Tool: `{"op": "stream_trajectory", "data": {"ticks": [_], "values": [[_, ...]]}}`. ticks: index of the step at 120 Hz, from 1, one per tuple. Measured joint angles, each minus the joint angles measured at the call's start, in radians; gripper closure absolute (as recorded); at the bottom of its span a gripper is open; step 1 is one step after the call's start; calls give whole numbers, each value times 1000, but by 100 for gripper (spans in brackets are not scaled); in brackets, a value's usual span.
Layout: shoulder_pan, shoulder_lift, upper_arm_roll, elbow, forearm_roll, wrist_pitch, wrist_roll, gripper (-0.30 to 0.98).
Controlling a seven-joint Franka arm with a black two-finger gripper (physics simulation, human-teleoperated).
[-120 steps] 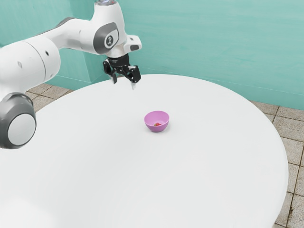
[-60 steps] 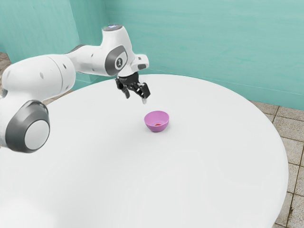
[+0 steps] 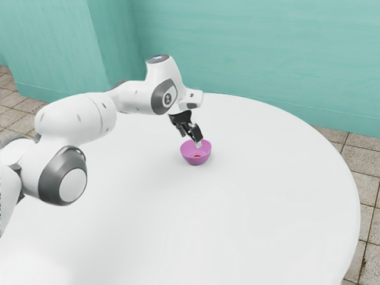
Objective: Take strawberry from the bowl
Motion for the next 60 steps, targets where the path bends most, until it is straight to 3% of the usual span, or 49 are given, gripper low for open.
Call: {"op": "stream_trajectory", "data": {"ticks": [35,60], "values": [[15,35,-28,10,-4,28,109,11],[22,41,-26,17,-50,49,133,15]]}}
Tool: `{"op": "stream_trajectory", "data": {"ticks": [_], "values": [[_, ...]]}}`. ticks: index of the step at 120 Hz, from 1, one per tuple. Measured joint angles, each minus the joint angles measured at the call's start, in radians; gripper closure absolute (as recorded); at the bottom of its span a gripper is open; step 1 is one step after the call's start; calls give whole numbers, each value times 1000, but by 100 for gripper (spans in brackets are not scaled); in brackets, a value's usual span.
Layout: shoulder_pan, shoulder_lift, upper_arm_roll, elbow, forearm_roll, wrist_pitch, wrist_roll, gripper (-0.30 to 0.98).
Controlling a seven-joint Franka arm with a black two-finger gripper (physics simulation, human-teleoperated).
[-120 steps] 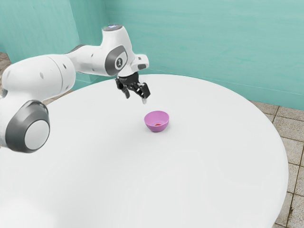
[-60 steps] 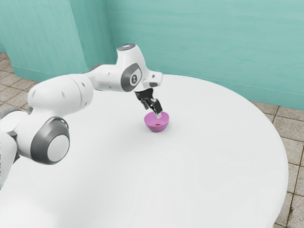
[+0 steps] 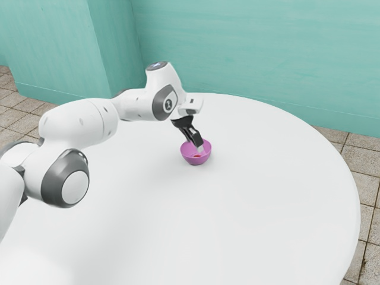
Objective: Take strawberry from the bowl
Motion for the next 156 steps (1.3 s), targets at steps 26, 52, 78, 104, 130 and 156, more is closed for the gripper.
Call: {"op": "stream_trajectory", "data": {"ticks": [26,52,78,104,130,156], "values": [[4,10,1,-8,-17,18,-20,16],[4,13,0,-23,-29,30,-49,17],[4,21,0,-33,-38,35,-74,18],[4,29,1,-34,-40,39,-90,27],[4,40,-4,-28,-39,57,-102,38],[4,41,-6,-28,-37,67,-109,44]]}}
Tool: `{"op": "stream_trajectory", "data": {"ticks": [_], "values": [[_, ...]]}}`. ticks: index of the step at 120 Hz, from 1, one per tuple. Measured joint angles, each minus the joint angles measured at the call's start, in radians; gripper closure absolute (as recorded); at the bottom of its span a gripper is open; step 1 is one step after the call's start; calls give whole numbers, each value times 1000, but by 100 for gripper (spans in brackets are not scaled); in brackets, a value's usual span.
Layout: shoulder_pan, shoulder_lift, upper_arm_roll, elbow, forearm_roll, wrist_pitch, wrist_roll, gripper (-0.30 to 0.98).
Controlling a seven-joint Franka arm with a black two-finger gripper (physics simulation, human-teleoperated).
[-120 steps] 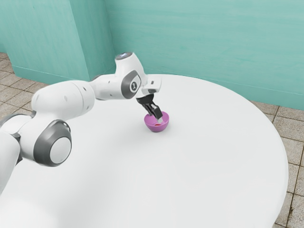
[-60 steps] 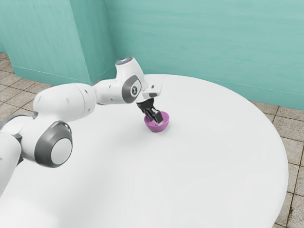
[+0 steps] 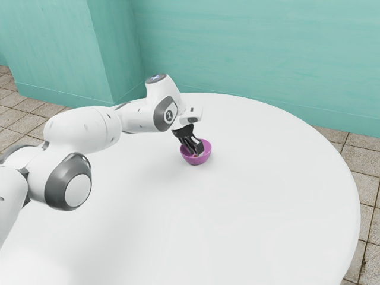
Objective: Take strawberry from the bowl
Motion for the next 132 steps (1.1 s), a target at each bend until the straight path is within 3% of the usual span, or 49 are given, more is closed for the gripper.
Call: {"op": "stream_trajectory", "data": {"ticks": [41,132], "values": [[2,12,0,0,-5,5,-3,43],[6,-1,1,4,-2,9,10,57]]}}
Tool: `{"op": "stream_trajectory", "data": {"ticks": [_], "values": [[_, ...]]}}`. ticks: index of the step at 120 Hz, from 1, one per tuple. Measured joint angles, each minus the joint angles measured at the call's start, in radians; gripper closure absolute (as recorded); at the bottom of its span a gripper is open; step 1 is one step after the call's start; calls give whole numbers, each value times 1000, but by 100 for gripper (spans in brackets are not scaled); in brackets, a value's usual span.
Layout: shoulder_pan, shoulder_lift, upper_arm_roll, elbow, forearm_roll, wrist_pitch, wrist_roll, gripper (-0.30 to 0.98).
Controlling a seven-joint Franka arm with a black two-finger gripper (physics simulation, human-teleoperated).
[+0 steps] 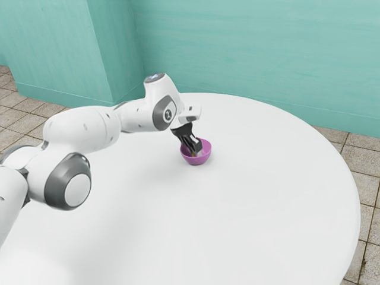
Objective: Take strawberry from the bowl
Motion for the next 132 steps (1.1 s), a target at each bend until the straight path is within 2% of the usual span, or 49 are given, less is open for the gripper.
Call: {"op": "stream_trajectory", "data": {"ticks": [31,70,119,125,132], "values": [[-32,-71,3,-5,4,-16,-17,59],[-223,-78,1,-9,-9,-23,-33,60],[-245,6,-18,-10,-19,11,-53,62],[-245,12,-19,-9,-19,14,-54,59],[-245,14,-19,-9,-24,15,-53,46]]}}
